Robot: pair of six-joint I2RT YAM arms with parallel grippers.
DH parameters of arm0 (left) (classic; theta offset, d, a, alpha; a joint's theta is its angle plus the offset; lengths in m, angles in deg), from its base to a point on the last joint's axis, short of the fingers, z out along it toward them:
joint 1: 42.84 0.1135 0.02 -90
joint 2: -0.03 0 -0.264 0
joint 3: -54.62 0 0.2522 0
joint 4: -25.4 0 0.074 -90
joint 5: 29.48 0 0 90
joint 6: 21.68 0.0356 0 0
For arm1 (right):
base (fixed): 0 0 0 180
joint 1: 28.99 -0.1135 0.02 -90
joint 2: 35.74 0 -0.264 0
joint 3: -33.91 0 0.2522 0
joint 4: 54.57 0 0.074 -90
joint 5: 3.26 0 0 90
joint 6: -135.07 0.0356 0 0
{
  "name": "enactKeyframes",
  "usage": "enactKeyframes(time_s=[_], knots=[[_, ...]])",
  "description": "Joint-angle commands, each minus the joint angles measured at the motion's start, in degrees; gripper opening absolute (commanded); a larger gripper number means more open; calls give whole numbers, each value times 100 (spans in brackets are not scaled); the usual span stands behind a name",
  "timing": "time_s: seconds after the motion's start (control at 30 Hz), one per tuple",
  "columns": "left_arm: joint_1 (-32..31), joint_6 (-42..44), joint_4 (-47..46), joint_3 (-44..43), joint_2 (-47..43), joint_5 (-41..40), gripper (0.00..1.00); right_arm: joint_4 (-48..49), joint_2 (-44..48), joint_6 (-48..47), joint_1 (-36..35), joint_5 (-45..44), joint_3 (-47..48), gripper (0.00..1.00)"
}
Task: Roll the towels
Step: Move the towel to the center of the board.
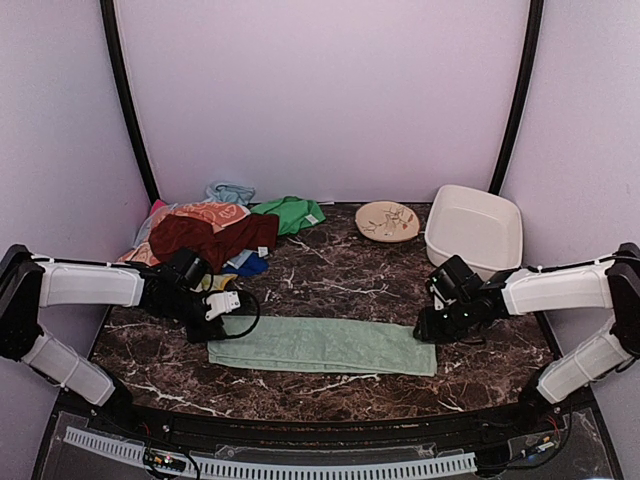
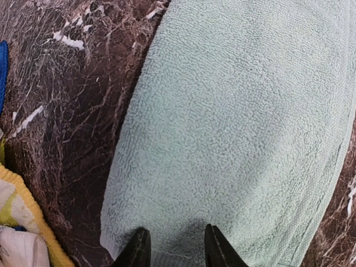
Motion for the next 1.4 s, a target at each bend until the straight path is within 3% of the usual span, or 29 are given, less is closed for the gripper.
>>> enactKeyframes(time_s=[0.0,0.17,0.4,0.53,0.73,0.87,1.2,1.37], knots=[[-32,100,-76,50,-24,-65,35,-582,121,-49,30,-354,32,47],[-28,139,47,-19,-108,-40,35,-942,114,-52,49,-698,178,48],[-32,84,114,-22,-131,127,35,-579,-115,15,23,-331,210,42],[-36,65,10,16,-57,101,35,-125,-21,228,27,173,100,30],[-53,53,-111,0,120,102,35,188,-15,535,26,552,44,20],[-85,27,-161,-41,237,93,35,-63,-161,509,42,353,216,0],[-241,-101,7,-144,222,324,36,-1072,158,241,371,-703,463,0],[-398,-333,431,-476,158,981,44,-1454,510,29,714,-1014,541,0]])
